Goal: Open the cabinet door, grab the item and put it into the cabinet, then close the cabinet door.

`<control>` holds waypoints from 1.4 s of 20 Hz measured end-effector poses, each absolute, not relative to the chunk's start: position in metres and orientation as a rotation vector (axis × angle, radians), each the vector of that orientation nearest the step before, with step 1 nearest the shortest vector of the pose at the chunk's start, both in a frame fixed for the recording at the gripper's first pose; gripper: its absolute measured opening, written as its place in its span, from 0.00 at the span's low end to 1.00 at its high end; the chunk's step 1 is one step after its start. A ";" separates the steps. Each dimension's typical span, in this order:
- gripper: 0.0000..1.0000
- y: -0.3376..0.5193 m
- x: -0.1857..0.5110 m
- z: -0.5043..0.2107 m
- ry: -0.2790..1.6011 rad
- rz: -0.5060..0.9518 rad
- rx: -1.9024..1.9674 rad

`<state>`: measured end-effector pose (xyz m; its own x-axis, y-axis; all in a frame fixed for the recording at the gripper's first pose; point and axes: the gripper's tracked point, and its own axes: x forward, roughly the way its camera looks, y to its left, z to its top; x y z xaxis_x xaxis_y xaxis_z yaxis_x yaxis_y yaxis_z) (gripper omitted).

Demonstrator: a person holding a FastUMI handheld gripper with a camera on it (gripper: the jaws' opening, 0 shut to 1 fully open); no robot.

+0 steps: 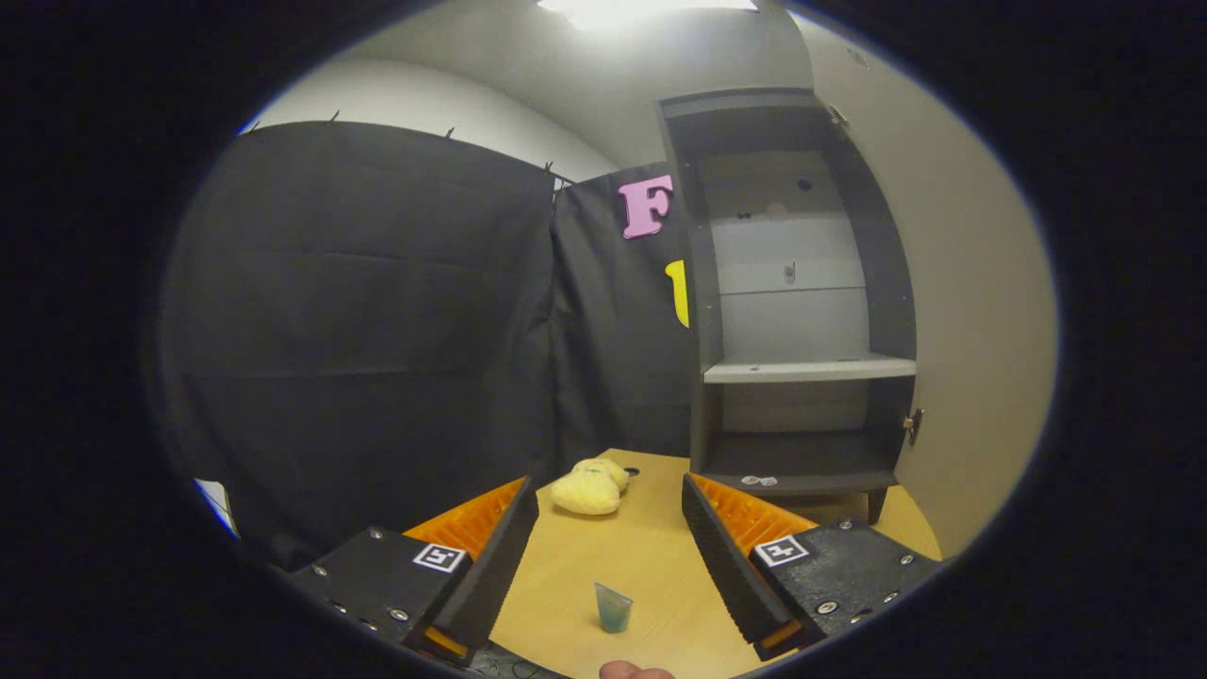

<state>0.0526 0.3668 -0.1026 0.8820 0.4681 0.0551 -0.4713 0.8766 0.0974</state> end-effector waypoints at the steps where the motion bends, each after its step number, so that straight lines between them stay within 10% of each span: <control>1: 0.95 0.374 0.058 -0.118 -0.022 0.462 0.119; 21: 0.94 0.409 0.130 -0.341 0.322 0.154 0.159; 28: 0.46 0.409 0.126 -0.347 0.347 0.187 0.132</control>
<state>0.1264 0.4091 -0.3468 0.9234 0.2043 -0.3249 -0.1593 0.9742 0.1600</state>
